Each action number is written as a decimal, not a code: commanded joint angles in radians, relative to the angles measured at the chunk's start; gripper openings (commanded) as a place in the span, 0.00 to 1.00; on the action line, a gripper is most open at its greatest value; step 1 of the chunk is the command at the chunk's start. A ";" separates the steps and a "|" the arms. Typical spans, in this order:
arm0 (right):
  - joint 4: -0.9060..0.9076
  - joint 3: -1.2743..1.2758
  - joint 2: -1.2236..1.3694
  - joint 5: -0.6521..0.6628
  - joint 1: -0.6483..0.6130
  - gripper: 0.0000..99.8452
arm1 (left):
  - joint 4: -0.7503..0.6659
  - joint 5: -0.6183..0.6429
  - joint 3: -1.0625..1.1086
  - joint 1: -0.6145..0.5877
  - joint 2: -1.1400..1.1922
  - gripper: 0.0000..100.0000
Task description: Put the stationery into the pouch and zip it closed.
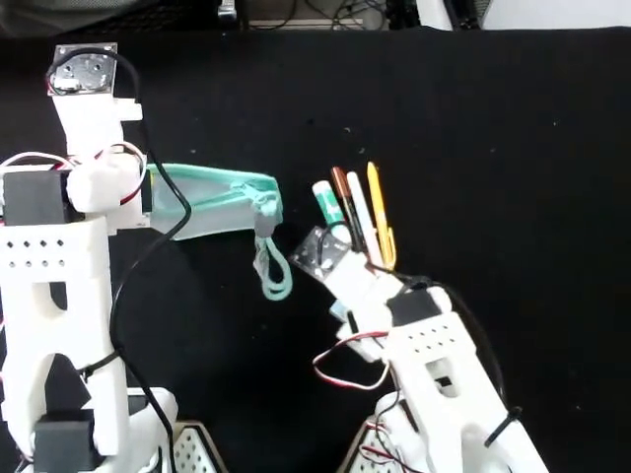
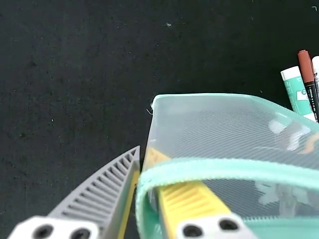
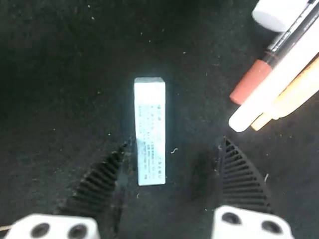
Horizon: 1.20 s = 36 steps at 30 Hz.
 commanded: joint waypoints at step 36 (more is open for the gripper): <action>-0.097 -0.229 0.334 0.011 -0.137 0.20 | -0.009 0.005 0.004 0.008 -0.012 0.03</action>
